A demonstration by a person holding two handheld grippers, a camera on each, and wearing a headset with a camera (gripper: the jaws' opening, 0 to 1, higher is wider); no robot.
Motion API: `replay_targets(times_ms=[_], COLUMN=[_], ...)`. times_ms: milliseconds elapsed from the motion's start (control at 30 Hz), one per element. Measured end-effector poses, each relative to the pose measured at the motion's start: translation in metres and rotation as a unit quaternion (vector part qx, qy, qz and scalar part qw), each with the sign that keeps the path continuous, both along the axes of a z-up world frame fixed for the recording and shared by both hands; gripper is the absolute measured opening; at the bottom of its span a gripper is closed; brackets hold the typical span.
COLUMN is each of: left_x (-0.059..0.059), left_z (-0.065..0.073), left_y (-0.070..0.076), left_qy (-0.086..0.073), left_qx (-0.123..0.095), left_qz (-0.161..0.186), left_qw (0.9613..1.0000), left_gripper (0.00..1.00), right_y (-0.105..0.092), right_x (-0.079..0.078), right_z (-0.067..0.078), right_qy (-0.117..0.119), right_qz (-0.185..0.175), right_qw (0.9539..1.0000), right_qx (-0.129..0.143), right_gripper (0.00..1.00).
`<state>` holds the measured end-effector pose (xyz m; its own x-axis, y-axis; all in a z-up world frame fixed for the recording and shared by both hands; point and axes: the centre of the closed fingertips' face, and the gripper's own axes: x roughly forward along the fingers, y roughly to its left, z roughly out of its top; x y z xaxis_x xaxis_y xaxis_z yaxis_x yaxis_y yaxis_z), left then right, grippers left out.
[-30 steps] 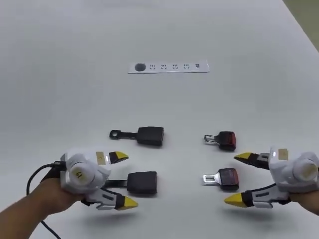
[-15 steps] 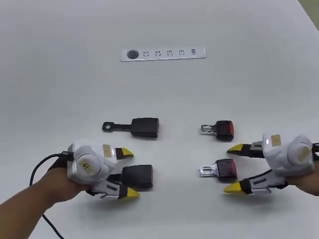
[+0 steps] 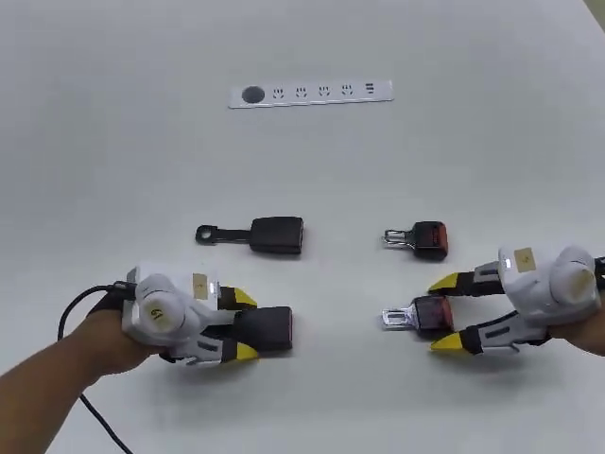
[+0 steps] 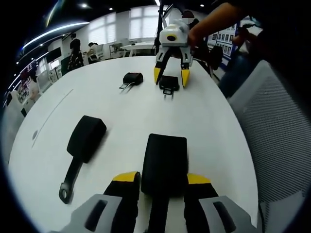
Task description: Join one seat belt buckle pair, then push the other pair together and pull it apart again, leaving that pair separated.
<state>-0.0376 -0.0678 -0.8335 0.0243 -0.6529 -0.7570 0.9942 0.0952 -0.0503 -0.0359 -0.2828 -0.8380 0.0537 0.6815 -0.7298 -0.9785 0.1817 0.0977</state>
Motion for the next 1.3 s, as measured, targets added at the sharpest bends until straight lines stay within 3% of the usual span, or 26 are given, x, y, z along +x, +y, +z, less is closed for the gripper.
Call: replay_targets(times_ms=[67,133,300,600,733,1133,1300], left_x=[-0.001,-0.003,-0.003,-0.001,-0.001,0.002,0.002], left_z=[0.000,-0.001,-0.002,-0.004,-0.004,-0.006,-0.007], left_y=[-0.001,-0.002,-0.002,-0.002,-0.003,-0.003,-0.003], left_qy=[-0.003,-0.010,-0.011,-0.007,-0.007,-0.004,-0.004], left_qx=[0.000,0.003,0.006,0.001,0.004,0.007,0.009], left_qz=[-0.009,-0.017,-0.021,-0.017,-0.020,-0.021,-0.025], left_qw=[1.0000,0.9998,0.9997,0.9998,0.9998,0.9997,0.9997], left_gripper=[0.35,0.34,0.34,0.34,0.34,0.34,0.34], right_y=[-0.002,-0.002,-0.003,-0.001,0.002,0.019,0.025], right_x=[0.001,0.003,0.004,0.004,0.002,-0.003,-0.001], right_z=[-0.002,-0.001,-0.002,-0.001,0.003,0.008,0.002], right_qy=[-0.022,-0.019,-0.024,-0.020,0.000,-0.010,-0.009], right_qz=[0.016,0.013,0.012,-0.003,-0.020,-0.020,-0.021], right_qw=[0.9995,0.9997,0.9996,0.9997,0.9987,0.9975,0.9968], right_qx=[-0.012,-0.011,-0.013,0.016,0.046,0.067,0.076], right_gripper=[0.41,0.39,0.36,0.35,0.35,0.35,0.35])
